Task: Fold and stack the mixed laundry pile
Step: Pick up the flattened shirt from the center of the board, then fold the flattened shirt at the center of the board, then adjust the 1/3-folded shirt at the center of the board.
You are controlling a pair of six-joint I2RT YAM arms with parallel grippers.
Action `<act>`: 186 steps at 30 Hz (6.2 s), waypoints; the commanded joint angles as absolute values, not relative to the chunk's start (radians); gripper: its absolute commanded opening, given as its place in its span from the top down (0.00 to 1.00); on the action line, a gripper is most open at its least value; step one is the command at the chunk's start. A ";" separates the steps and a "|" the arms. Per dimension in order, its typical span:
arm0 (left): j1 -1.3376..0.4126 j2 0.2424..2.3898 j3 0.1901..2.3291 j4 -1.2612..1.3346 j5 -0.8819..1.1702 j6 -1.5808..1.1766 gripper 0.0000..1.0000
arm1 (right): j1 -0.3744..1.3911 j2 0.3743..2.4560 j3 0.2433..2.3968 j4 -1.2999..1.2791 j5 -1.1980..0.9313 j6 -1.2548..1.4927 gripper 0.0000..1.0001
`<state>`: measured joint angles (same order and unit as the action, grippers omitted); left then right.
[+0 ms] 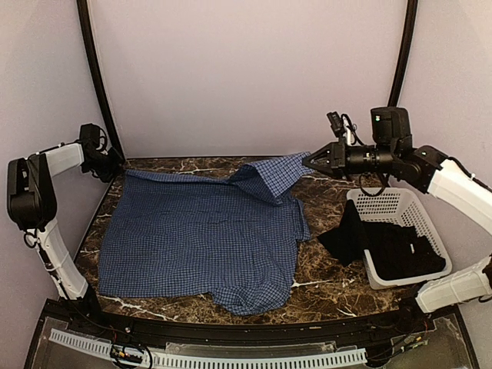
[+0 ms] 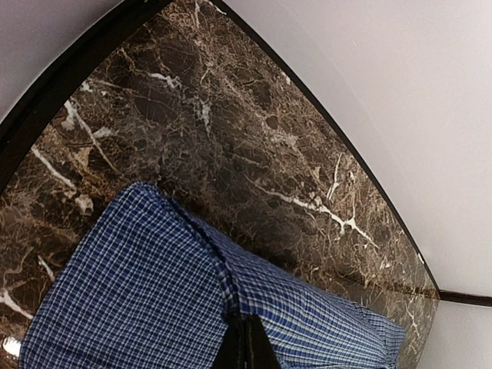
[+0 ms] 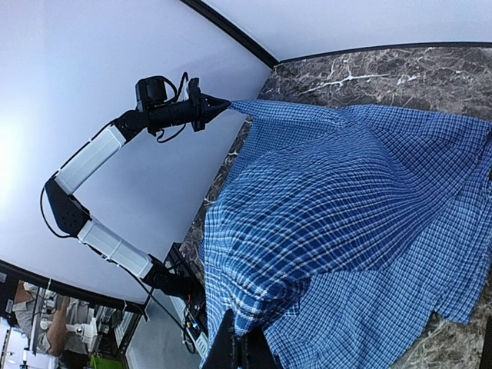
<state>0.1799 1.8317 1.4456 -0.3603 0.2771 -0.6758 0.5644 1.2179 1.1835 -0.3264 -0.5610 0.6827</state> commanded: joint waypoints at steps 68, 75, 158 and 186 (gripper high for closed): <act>0.196 1.860 1.270 -0.401 0.112 -0.588 1.00 | 1.157 1.398 1.137 -0.121 -0.456 0.970 1.00; 0.196 1.854 1.281 -0.416 0.113 -0.588 1.00 | 1.178 1.387 1.239 -0.187 -0.444 0.931 1.00; 0.054 1.457 0.963 -0.317 0.053 -0.621 0.42 | 0.756 1.809 1.414 0.045 -0.778 0.831 1.00; 0.193 1.838 1.148 -0.245 0.103 -0.651 0.67 | 0.765 1.684 1.403 -0.070 -0.762 0.787 1.00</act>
